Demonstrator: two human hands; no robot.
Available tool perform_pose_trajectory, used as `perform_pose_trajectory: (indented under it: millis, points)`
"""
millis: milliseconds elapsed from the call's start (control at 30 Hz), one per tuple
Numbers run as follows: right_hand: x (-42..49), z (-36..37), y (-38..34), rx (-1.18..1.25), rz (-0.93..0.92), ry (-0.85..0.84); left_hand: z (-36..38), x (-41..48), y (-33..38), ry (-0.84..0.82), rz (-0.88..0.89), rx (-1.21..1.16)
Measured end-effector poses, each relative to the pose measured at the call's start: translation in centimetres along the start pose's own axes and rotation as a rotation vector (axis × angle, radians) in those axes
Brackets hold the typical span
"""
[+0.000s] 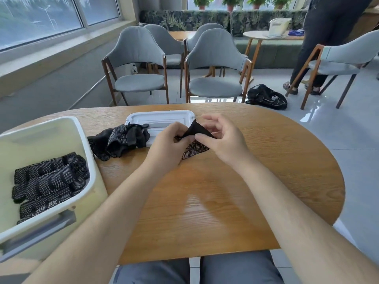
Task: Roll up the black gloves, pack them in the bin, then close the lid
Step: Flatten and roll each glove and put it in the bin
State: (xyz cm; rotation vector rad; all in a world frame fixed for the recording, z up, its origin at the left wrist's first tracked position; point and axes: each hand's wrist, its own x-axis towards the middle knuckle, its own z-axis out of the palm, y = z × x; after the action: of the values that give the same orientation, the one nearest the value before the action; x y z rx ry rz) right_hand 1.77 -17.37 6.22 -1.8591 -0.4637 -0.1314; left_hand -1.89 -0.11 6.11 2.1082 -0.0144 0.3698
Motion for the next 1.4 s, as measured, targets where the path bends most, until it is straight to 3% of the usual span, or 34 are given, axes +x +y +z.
perform_pose_trajectory:
  millis: [100, 267, 467, 567, 667, 767, 867, 967, 1100, 1233, 1400]
  points:
    - [-0.3, -0.7, 0.6, 0.014, 0.071, -0.102, -0.7, -0.6, 0.2, -0.025, -0.122, -0.224]
    - [-0.6, -1.3, 0.3, 0.15, 0.096, -0.123, -2.3, -1.2, 0.1, 0.0, -0.054, 0.068]
    - [0.2, -2.3, -0.2, 0.083, 0.125, -0.197, -2.7, -0.7, 0.6, -0.05, -0.068, 0.078]
    - [0.8, -2.1, -0.1, 0.003, 0.139, -0.144, -2.1, 0.5, 0.6, -0.07, -0.082, 0.096]
    - [1.4, -2.0, 0.4, -0.123, 0.038, 0.02, -1.6, 2.0, 1.1, -0.018, -0.064, 0.064]
    - [1.5, -2.6, 0.1, -0.238, -0.177, 0.174, -1.0, 2.6, 1.9, 0.07, 0.005, 0.027]
    - [-0.1, -2.9, 1.5, -0.356, -0.359, 0.138, 0.1, 1.5, 1.3, 0.06, 0.049, 0.088]
    - [-3.2, -2.5, 5.4, -0.421, -0.238, -0.001, 2.0, -0.8, -1.9, -0.121, 0.125, 0.25]
    - [-6.6, -2.1, 8.5, -0.532, -0.147, -0.17, 3.6, -3.5, -6.1, -0.168, 0.358, 0.502]
    - [-8.2, -2.7, 8.9, -0.53, -0.172, -0.189, 3.8, -5.4, -7.8, -0.21, 0.571, 0.5]
    - [-9.8, -3.3, 8.3, -0.531, -0.213, -0.259, 3.3, -7.7, -7.5, -0.265, 0.615, 0.433]
